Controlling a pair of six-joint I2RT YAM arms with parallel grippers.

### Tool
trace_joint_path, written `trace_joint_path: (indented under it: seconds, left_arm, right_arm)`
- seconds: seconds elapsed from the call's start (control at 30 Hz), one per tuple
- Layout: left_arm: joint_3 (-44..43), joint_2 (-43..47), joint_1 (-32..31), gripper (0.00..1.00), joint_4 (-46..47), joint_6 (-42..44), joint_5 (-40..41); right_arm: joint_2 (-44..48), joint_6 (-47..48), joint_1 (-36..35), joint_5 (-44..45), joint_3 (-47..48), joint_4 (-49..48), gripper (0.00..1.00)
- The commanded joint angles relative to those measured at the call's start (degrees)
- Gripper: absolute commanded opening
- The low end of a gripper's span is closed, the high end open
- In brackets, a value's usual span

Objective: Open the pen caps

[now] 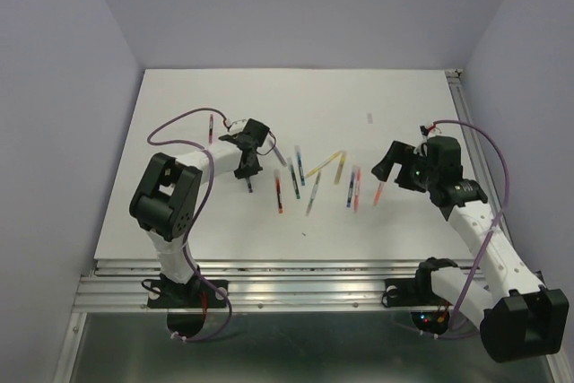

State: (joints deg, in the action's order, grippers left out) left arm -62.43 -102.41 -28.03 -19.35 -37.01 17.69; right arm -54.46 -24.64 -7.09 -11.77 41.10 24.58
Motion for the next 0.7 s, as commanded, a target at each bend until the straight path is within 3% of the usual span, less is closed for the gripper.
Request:
trace_joint_path:
  seconds: [0.0, 0.13, 0.27, 0.43, 0.67]
  left_arm:
    - [2.6, 1.3, -0.4, 0.0, -1.6, 0.7, -0.6]
    - [4.3, 10.7, -1.8, 0.0, 0.3, 2.6, -2.0]
    - [9.5, 21.8, -6.9, 0.0, 9.7, 6.3, -5.5]
    - [19.5, 35.9, -14.6, 0.0, 24.3, 10.6, -21.5]
    - [21.9, 40.4, -23.8, 0.0, 31.9, 7.9, -26.0]
  right_arm:
    - [3.6, 2.1, 0.2, -7.0, 0.2, 0.8, 1.0]
    - [7.3, 1.9, 0.2, -18.1, -1.0, 0.6, 1.0]
    - [10.3, -0.9, 0.2, -26.1, -3.7, -3.3, 1.0]
    - [10.2, -6.8, 0.1, -34.8, -4.9, -12.1, 1.0]
    - [7.3, -14.2, -1.5, -38.6, -5.8, -25.9, 1.0]
